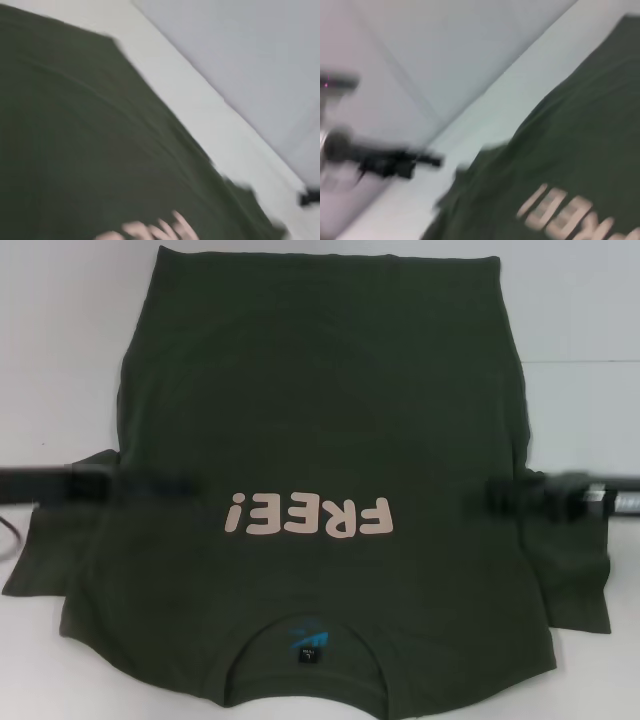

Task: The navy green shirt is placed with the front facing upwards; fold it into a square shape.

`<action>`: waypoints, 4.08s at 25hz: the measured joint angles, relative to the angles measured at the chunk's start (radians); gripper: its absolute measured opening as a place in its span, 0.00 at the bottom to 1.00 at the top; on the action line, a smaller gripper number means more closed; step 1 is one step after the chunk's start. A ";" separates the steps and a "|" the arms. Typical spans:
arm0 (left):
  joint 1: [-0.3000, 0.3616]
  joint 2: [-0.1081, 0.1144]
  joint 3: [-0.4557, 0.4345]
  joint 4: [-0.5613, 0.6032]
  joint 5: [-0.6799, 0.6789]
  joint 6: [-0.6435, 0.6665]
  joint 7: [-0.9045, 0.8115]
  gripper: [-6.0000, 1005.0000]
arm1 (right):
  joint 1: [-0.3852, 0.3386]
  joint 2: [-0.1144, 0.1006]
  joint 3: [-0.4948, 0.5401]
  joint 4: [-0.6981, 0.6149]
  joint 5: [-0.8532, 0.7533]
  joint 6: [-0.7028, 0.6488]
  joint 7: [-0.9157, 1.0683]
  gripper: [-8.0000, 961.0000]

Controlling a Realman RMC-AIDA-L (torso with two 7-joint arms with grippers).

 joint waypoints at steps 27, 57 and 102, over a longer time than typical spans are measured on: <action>0.025 0.075 -0.254 -0.246 0.100 -0.397 -0.192 0.92 | 0.130 -0.174 -0.058 0.222 0.121 0.352 0.461 0.98; 0.034 0.042 -0.156 -0.334 0.117 -0.576 -0.061 0.92 | 0.121 -0.176 -0.049 0.224 0.125 0.345 0.477 0.98; 0.002 0.041 0.043 -0.091 0.360 -0.539 -0.179 0.01 | 0.116 -0.178 -0.035 0.221 0.127 0.351 0.486 0.98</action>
